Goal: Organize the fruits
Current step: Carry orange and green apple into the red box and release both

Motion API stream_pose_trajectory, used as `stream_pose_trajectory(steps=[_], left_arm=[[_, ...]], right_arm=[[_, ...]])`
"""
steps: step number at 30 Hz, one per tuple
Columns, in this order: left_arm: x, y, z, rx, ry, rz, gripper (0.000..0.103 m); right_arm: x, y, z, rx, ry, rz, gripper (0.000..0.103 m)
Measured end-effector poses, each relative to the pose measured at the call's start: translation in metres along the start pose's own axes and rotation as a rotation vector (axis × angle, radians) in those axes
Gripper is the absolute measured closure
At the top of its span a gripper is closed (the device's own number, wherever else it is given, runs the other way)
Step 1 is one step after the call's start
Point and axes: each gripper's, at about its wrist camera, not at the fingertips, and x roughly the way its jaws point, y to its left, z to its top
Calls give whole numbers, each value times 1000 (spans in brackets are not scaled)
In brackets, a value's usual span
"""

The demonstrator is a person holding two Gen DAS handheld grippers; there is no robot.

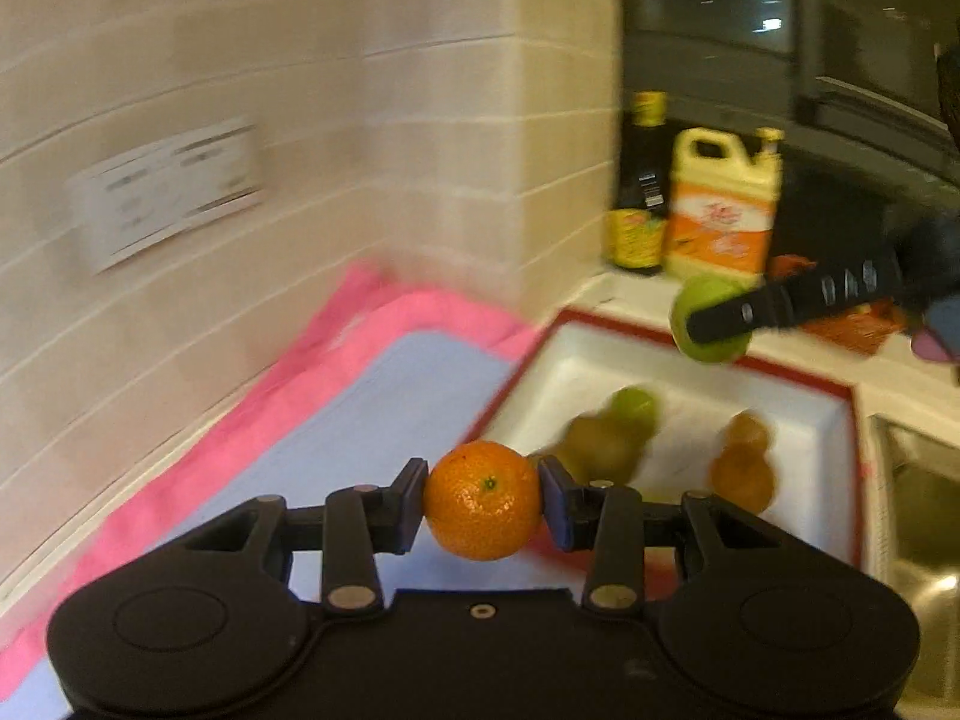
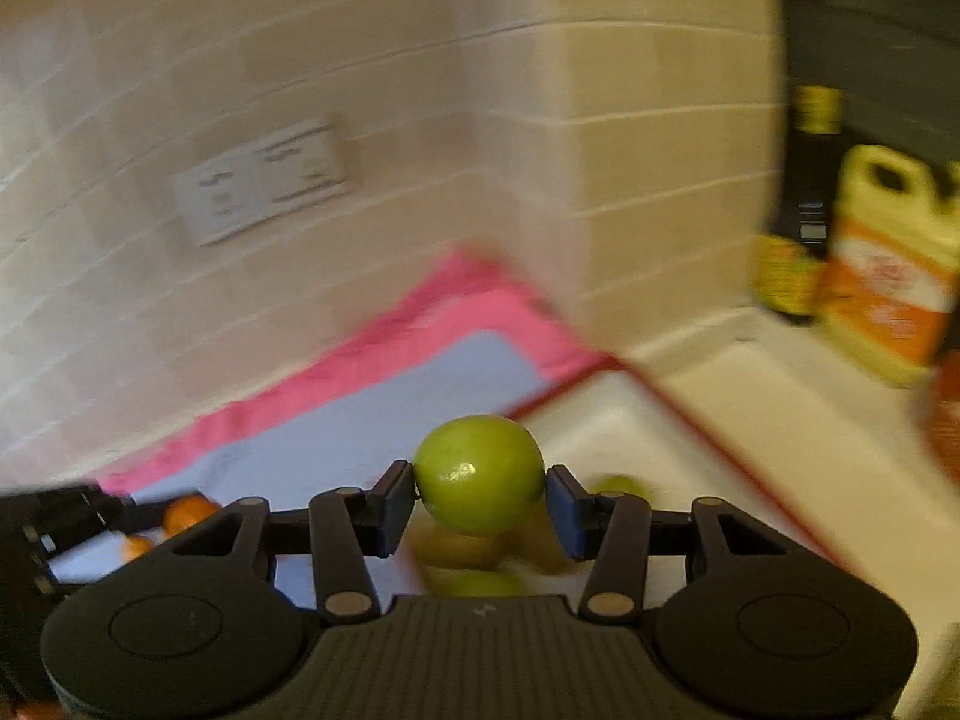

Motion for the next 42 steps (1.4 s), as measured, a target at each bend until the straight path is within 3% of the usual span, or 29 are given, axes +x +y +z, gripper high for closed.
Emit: stream_pose_trajectory(steps=[6,8,14,19,28,38,40,42], left_arm=[[48,-47,25,12,47,-144,54],[71,-59,27,12,85,-167,54],[120,-82,19,-2,185,-184,54],[144,-93,10,6,249,-189,54],[148,-107,0,57,283,-228,54],[161,-98,-5,19,342,-205,53],[157,-96,-6,9,347,-216,32],[146,-91,-3,-5,329,-226,27]], right_arm=[[-3,-57,-14,-88,66,-189,53],[1,-68,-23,-107,100,-211,53],[18,-96,-43,-96,188,-183,53],[37,-97,-53,-112,242,-158,53],[55,-93,-68,-144,323,-171,53],[65,-93,-75,-166,371,-166,53],[65,-92,-75,-157,377,-159,52],[58,-90,-71,-146,364,-153,52]])
